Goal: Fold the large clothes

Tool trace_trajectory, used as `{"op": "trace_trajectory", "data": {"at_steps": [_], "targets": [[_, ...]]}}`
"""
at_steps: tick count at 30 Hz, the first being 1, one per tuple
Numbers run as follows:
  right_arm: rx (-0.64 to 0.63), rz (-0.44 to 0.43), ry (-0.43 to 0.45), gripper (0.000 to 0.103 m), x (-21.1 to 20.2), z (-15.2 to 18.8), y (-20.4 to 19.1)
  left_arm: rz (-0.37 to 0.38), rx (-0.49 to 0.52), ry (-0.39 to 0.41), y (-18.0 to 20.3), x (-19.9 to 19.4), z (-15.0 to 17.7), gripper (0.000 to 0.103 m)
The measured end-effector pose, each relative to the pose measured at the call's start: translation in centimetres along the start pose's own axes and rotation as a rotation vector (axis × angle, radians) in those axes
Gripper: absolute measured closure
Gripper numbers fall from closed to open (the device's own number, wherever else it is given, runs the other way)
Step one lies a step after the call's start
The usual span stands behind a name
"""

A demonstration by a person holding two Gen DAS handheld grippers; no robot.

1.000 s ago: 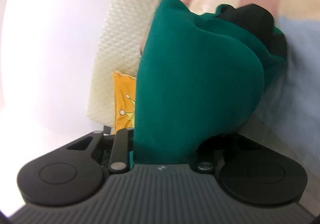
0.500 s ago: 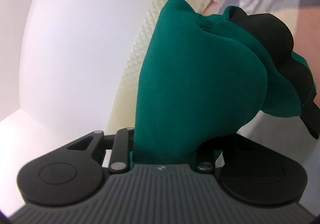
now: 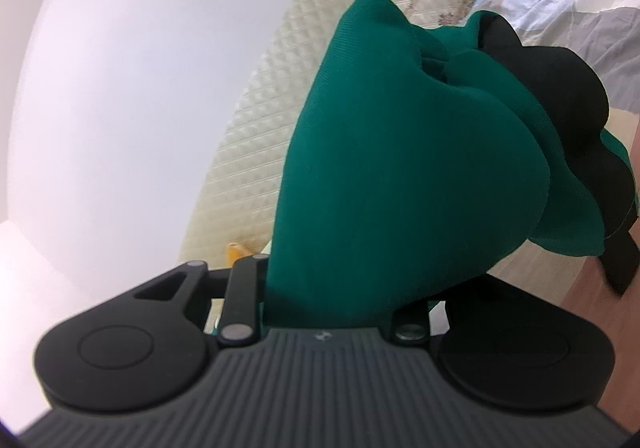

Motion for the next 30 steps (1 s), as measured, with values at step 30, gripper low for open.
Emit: {"op": "trace_trajectory", "data": {"at_steps": [30], "targets": [[0.256,0.176,-0.051,0.048,-5.1,7.4,12.7,-0.099,0.155,-0.224,-10.0,5.6,5.9,0.029]]}}
Point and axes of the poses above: each gripper's, at about its wrist camera, not at the fingertips, and x roughly the way its jaws point, y to its right, z to its underside, the point moved 9 cm from there along x, roughly the way its jaws point, and after that the axes turned 8 degrees about -z, right-handed, at the moved point
